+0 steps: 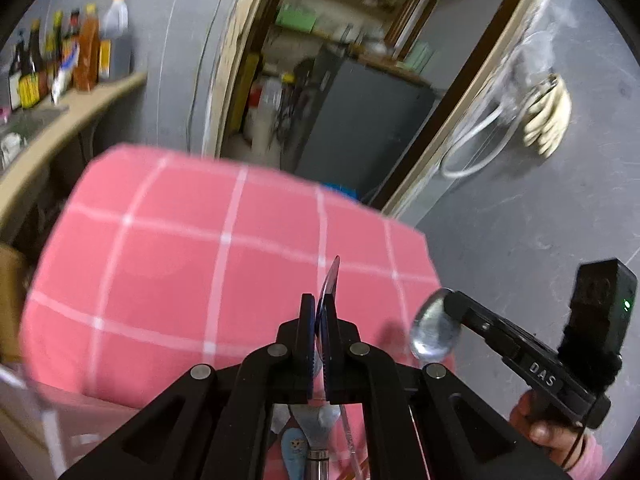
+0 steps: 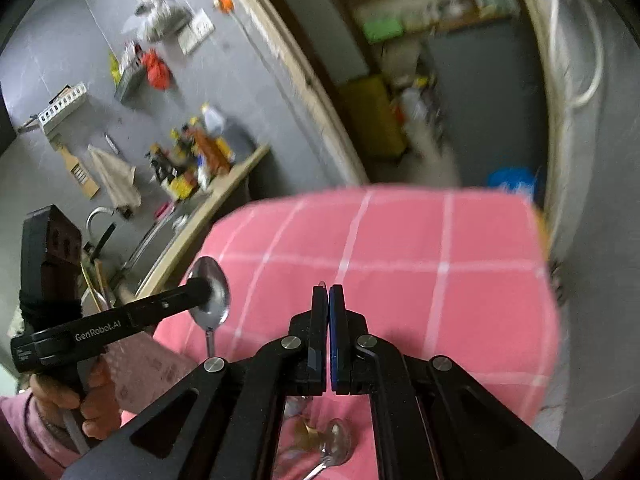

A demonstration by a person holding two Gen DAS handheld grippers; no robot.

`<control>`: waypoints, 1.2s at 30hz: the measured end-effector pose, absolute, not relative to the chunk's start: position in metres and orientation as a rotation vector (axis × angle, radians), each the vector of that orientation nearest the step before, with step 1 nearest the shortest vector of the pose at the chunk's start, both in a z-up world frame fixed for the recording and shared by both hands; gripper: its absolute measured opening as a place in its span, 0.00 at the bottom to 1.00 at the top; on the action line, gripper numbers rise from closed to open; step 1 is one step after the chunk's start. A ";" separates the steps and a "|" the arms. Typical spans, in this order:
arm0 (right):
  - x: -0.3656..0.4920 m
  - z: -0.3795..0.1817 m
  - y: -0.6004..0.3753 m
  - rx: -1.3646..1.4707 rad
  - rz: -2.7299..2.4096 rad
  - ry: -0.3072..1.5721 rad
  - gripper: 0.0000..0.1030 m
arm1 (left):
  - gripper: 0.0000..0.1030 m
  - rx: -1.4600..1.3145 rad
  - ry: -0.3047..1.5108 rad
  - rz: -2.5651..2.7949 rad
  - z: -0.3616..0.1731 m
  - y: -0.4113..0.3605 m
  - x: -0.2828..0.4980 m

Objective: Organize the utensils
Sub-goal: 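Carry the silver spoon to the white caddy and release it with the left tool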

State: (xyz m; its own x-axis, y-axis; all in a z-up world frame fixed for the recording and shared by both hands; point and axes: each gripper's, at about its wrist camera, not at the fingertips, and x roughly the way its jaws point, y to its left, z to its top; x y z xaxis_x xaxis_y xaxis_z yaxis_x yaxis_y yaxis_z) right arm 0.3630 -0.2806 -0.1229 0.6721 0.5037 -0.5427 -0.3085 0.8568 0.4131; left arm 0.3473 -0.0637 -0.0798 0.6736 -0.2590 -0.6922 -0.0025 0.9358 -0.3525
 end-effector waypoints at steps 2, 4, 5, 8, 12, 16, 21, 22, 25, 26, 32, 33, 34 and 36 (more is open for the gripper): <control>0.353 -0.101 -0.279 0.270 0.427 0.638 0.02 | 0.03 -0.326 0.776 -0.145 -0.064 -0.061 0.341; 0.346 -0.080 -0.278 0.249 0.397 0.597 0.02 | 0.02 -0.316 0.731 -0.149 -0.048 -0.058 0.334; 0.341 -0.068 -0.276 0.234 0.378 0.568 0.02 | 0.02 -0.313 0.714 -0.152 -0.040 -0.057 0.332; 0.326 -0.033 -0.272 0.223 0.338 0.497 0.02 | 0.02 -0.296 0.651 -0.158 -0.015 -0.049 0.322; 0.301 0.017 -0.258 0.202 0.307 0.391 0.02 | 0.02 -0.284 0.556 -0.154 0.021 -0.032 0.301; 0.280 0.056 -0.227 0.170 0.303 0.297 0.02 | 0.02 -0.249 0.455 -0.116 0.055 -0.003 0.276; 0.260 0.081 -0.175 0.144 0.344 0.210 0.02 | 0.02 -0.181 0.356 -0.013 0.079 0.041 0.244; 0.256 0.082 -0.166 0.139 0.351 0.201 0.02 | 0.02 -0.169 0.344 0.007 0.079 0.049 0.237; 0.247 0.080 -0.141 0.131 0.371 0.183 0.02 | 0.02 -0.144 0.320 0.055 0.075 0.066 0.222; 0.244 0.078 -0.129 0.118 0.376 0.174 0.02 | 0.02 -0.138 0.314 0.068 0.072 0.071 0.217; 0.231 0.046 -0.079 -0.010 0.364 0.183 0.02 | 0.02 -0.143 0.295 0.078 0.042 0.085 0.199; 0.229 0.041 -0.075 -0.025 0.363 0.187 0.02 | 0.02 -0.140 0.294 0.078 0.036 0.085 0.198; 0.228 0.036 -0.070 -0.041 0.362 0.196 0.02 | 0.02 -0.136 0.296 0.078 0.033 0.085 0.197; 0.227 0.026 -0.062 -0.059 0.365 0.220 0.02 | 0.02 -0.119 0.309 0.073 0.021 0.084 0.197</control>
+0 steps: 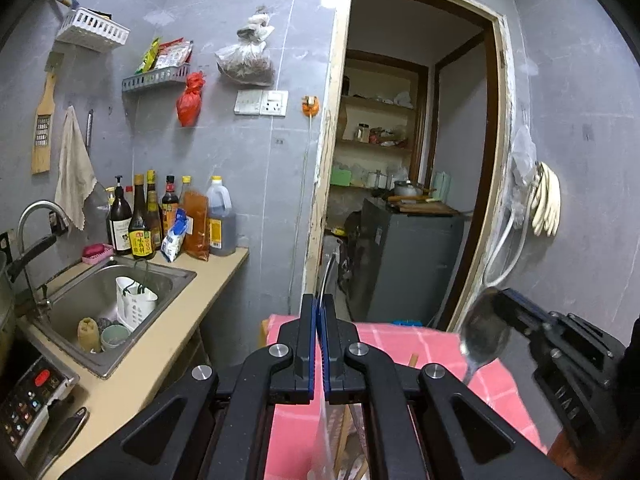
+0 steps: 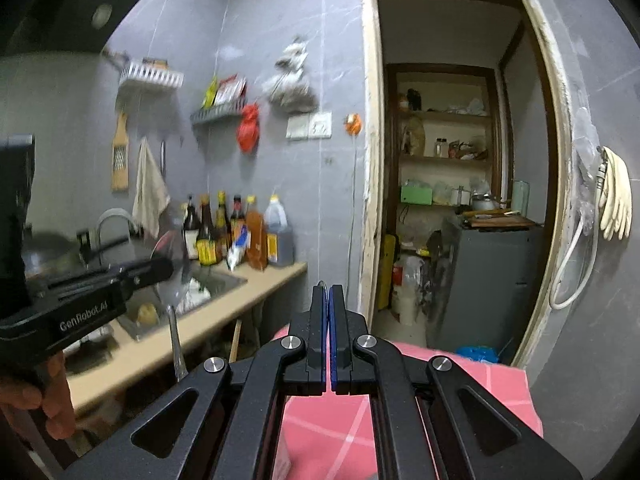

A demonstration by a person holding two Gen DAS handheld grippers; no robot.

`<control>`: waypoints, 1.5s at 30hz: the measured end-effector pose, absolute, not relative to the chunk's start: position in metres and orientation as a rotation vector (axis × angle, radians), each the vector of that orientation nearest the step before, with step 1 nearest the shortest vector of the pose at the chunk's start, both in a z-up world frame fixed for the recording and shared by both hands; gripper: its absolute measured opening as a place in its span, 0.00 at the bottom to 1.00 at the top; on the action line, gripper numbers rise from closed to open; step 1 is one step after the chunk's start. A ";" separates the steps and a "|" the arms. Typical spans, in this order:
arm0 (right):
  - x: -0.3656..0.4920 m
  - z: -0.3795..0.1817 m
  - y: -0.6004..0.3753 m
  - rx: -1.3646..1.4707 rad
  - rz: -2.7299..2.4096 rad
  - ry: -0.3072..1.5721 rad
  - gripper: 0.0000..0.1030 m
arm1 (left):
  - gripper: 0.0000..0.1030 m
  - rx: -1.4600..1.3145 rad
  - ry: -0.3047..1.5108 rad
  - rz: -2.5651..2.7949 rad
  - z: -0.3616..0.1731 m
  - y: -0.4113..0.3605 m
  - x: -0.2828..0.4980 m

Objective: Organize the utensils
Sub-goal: 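Carry the silver spoon to the white caddy and release it with the left tool, then move the open left tool back over the utensil pile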

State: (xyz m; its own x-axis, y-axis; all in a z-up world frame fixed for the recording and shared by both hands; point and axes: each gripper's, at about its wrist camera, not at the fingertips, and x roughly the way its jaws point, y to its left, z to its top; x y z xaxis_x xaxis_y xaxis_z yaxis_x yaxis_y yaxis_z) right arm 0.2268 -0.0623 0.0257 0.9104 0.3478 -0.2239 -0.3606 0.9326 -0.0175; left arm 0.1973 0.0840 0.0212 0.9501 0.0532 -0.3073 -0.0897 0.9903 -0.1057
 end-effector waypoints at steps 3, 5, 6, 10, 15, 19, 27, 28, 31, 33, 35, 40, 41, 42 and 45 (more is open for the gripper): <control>0.227 0.013 -0.060 -0.063 0.374 0.256 0.02 | 0.02 -0.096 0.318 0.061 0.012 0.081 0.196; 0.227 0.006 -0.061 -0.056 0.377 0.279 0.02 | 0.02 -0.082 0.325 0.053 0.006 0.080 0.193; 0.227 0.003 -0.064 -0.059 0.379 0.287 0.02 | 0.02 -0.080 0.335 0.046 0.004 0.080 0.193; 0.228 -0.005 -0.064 -0.049 0.403 0.315 0.02 | 0.03 -0.095 0.363 0.029 -0.003 0.082 0.193; 0.228 -0.013 -0.061 -0.040 0.440 0.353 0.02 | 0.03 -0.099 0.418 -0.012 -0.011 0.083 0.194; 0.228 -0.017 -0.064 -0.019 0.470 0.385 0.03 | 0.03 -0.159 0.469 -0.048 -0.016 0.090 0.194; 0.228 -0.012 -0.083 0.050 0.483 0.386 0.24 | 0.12 -0.245 0.529 -0.083 -0.025 0.100 0.194; 0.228 -0.010 -0.087 0.055 0.477 0.381 0.26 | 0.18 -0.250 0.528 -0.087 -0.024 0.100 0.194; 0.226 -0.002 -0.100 0.072 0.453 0.360 0.35 | 0.46 -0.278 0.495 -0.083 -0.022 0.102 0.189; 0.225 0.004 -0.113 0.084 0.429 0.344 0.46 | 0.47 -0.295 0.478 -0.077 -0.019 0.100 0.187; 0.222 0.012 -0.129 0.102 0.397 0.322 0.59 | 0.51 -0.302 0.478 -0.074 -0.015 0.097 0.189; 0.213 0.025 -0.179 0.137 0.298 0.270 0.96 | 0.85 -0.324 0.410 -0.095 0.001 0.075 0.190; 0.211 0.026 -0.189 0.139 0.276 0.263 0.99 | 0.92 -0.325 0.401 -0.099 0.002 0.070 0.190; 0.211 0.026 -0.200 0.137 0.258 0.263 0.99 | 0.97 -0.326 0.391 -0.107 0.005 0.062 0.191; 0.211 0.025 -0.226 0.133 0.212 0.287 0.99 | 0.99 -0.319 0.386 -0.145 0.007 0.037 0.198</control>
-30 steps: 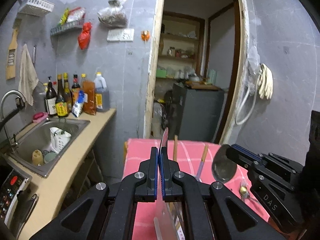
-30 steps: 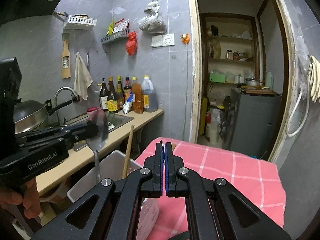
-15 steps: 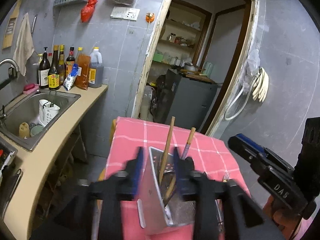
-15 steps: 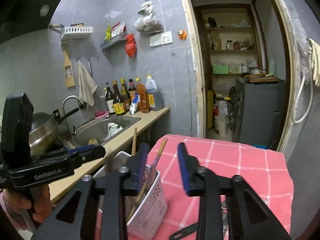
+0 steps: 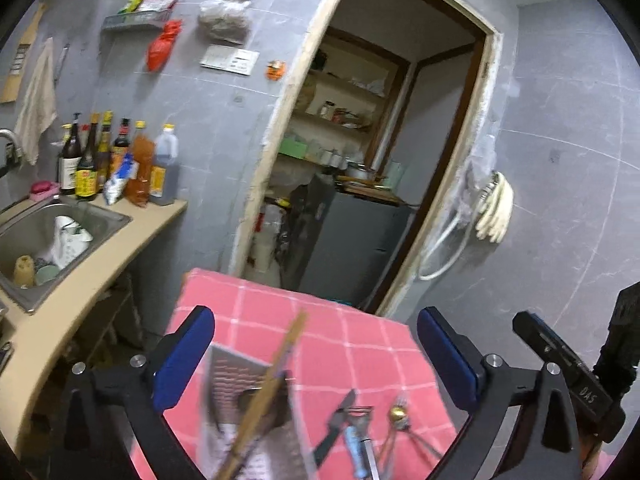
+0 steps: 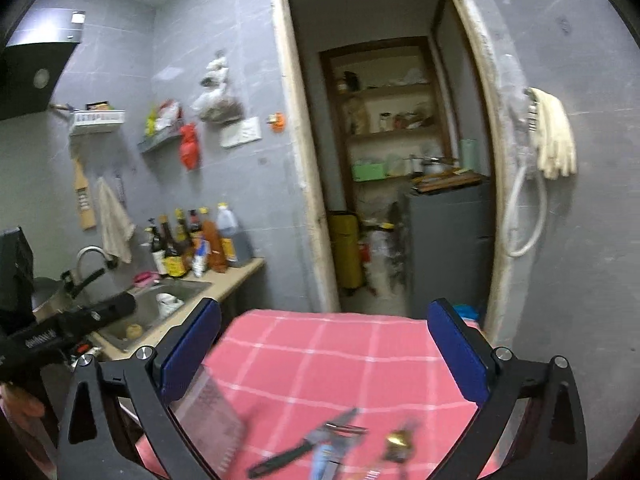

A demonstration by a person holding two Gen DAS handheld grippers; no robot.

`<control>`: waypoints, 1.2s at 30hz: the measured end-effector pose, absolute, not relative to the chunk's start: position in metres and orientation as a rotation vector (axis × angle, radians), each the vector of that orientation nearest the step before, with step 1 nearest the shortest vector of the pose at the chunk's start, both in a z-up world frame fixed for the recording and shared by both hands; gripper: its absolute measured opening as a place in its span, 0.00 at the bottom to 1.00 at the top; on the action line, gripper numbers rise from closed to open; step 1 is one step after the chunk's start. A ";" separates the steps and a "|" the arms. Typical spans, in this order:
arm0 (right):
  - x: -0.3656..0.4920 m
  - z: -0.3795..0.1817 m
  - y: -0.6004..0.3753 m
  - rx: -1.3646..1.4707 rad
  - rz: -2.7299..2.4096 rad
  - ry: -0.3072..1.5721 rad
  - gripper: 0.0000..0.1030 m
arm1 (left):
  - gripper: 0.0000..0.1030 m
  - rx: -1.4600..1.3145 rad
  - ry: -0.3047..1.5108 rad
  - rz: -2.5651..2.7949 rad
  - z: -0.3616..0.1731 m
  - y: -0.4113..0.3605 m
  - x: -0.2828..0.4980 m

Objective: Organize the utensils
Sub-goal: 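Move the open left tool back over the utensil pile, then close the left tool on the metal peeler handle while the right tool grasps a silver fork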

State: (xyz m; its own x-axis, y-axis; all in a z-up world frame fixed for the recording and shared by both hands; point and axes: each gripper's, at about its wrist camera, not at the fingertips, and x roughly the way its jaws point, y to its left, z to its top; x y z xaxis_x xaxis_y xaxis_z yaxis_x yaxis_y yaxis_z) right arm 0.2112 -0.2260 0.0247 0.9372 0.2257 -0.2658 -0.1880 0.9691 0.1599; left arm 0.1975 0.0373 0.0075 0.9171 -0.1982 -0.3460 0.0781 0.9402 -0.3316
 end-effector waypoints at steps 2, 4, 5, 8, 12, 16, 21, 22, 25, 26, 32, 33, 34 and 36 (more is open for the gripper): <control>0.213 0.018 -0.246 0.127 0.178 0.314 0.99 | 0.99 -0.307 0.402 -0.159 0.006 0.020 0.203; 0.215 0.010 -0.261 0.126 0.160 0.345 0.99 | 0.99 -0.297 0.423 -0.180 0.002 0.004 0.210; 0.217 0.007 -0.267 0.126 0.156 0.359 0.99 | 0.99 -0.294 0.432 -0.189 0.000 -0.003 0.211; 0.224 -0.012 -0.288 0.140 0.155 0.429 0.99 | 0.99 -0.275 0.483 -0.225 -0.013 -0.025 0.222; 0.235 -0.044 -0.312 0.191 0.162 0.518 0.99 | 0.99 -0.258 0.577 -0.271 -0.036 -0.050 0.237; 0.244 -0.078 -0.332 0.237 0.178 0.591 0.99 | 0.99 -0.228 0.670 -0.289 -0.064 -0.071 0.247; 0.262 -0.118 -0.337 0.266 0.245 0.678 0.93 | 0.92 -0.185 0.774 -0.289 -0.096 -0.093 0.260; 0.263 -0.125 -0.336 0.267 0.254 0.690 0.91 | 0.90 -0.172 0.792 -0.288 -0.100 -0.097 0.263; 0.276 -0.148 -0.332 0.274 0.294 0.738 0.76 | 0.76 -0.144 0.856 -0.287 -0.115 -0.105 0.274; 0.279 -0.153 -0.331 0.278 0.304 0.747 0.72 | 0.71 -0.142 0.873 -0.285 -0.119 -0.107 0.277; 0.307 -0.184 -0.316 0.290 0.381 0.819 0.52 | 0.51 -0.154 0.991 -0.256 -0.148 -0.109 0.291; 0.311 -0.189 -0.313 0.290 0.392 0.828 0.48 | 0.48 -0.157 1.010 -0.252 -0.151 -0.110 0.293; 0.314 -0.192 -0.312 0.289 0.400 0.835 0.47 | 0.47 -0.156 1.028 -0.250 -0.155 -0.111 0.295; 0.321 -0.200 -0.308 0.293 0.422 0.856 0.45 | 0.43 -0.144 1.057 -0.244 -0.163 -0.115 0.298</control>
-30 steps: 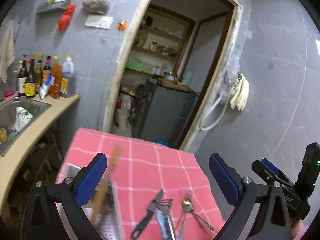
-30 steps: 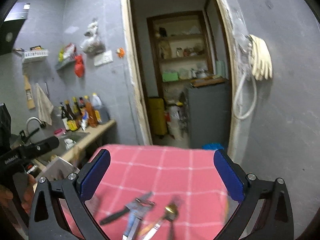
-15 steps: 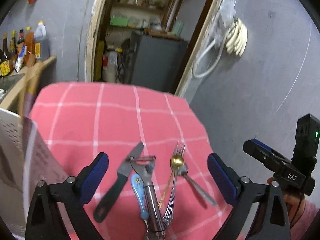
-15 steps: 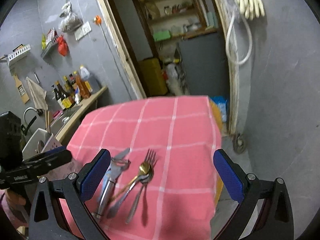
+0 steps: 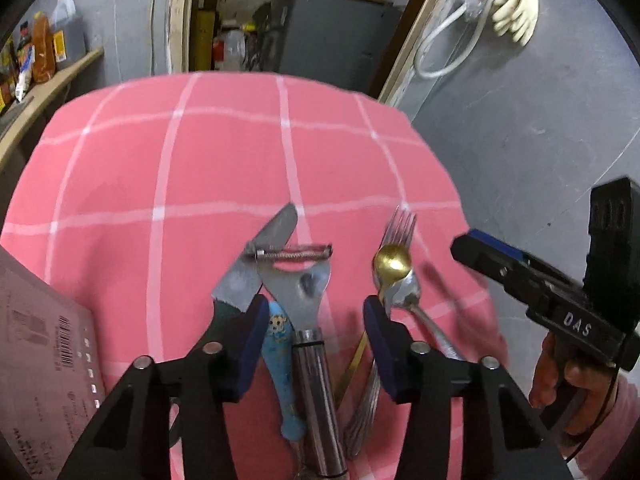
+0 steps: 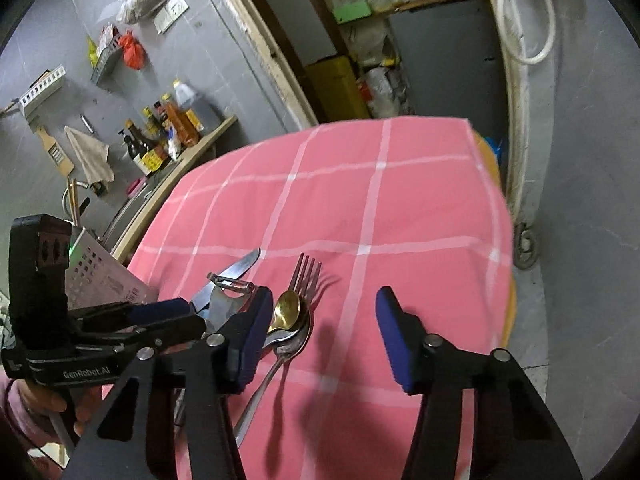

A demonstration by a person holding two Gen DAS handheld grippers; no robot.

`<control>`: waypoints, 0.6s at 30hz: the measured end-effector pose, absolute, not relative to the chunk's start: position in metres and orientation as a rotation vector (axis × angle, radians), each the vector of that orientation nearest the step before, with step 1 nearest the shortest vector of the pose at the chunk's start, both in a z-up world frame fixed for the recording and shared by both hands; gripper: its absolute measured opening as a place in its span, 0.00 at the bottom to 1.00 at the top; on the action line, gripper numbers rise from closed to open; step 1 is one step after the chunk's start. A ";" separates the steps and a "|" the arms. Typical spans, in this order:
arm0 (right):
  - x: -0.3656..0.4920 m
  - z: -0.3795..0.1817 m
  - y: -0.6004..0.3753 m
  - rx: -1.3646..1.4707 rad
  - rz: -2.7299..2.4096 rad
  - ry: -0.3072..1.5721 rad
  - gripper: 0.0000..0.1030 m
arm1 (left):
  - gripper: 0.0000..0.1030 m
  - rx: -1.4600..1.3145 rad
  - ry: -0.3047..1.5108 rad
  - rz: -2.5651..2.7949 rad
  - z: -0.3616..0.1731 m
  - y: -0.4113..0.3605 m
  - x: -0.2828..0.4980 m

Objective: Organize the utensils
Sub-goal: 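Close the left tool on the metal peeler handle while the right tool grasps a silver fork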

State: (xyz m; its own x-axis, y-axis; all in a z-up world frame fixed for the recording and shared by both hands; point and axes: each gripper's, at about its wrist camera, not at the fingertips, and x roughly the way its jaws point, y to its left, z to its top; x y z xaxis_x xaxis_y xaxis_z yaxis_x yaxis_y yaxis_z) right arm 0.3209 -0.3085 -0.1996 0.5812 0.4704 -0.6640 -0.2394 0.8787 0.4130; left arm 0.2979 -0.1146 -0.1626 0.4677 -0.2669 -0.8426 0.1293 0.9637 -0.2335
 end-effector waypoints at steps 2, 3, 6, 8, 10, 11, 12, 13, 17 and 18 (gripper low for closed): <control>0.330 -0.204 -0.305 0.303 0.440 0.870 0.40 | 0.41 -0.135 1.091 -0.240 -0.169 -0.117 0.301; 0.334 -0.207 -0.303 0.308 0.449 0.878 0.39 | 0.40 -0.132 1.106 -0.234 -0.172 -0.117 0.302; 0.344 -0.214 -0.300 0.315 0.470 0.895 0.36 | 0.39 -0.113 1.130 -0.219 -0.173 -0.119 0.305; 0.348 -0.217 -0.299 0.314 0.484 0.904 0.36 | 0.38 -0.089 1.154 -0.204 -0.173 -0.122 0.306; 0.354 -0.220 -0.296 0.310 0.501 0.914 0.36 | 0.35 -0.063 1.171 -0.196 -0.172 -0.126 0.308; 0.357 -0.221 -0.296 0.310 0.509 0.918 0.36 | 0.33 -0.039 1.182 -0.188 -0.172 -0.128 0.308; 0.360 -0.223 -0.293 0.312 0.520 0.924 0.36 | 0.32 -0.014 1.190 -0.180 -0.172 -0.130 0.310; 0.362 -0.224 -0.293 0.315 0.527 0.928 0.36 | 0.31 0.014 1.198 -0.175 -0.171 -0.134 0.311; 0.372 -0.225 -0.289 0.332 0.566 0.941 0.22 | 0.17 0.040 1.254 -0.204 -0.170 -0.147 0.317; 0.373 -0.225 -0.289 0.349 0.581 0.945 0.16 | 0.17 0.043 1.255 -0.201 -0.171 -0.148 0.318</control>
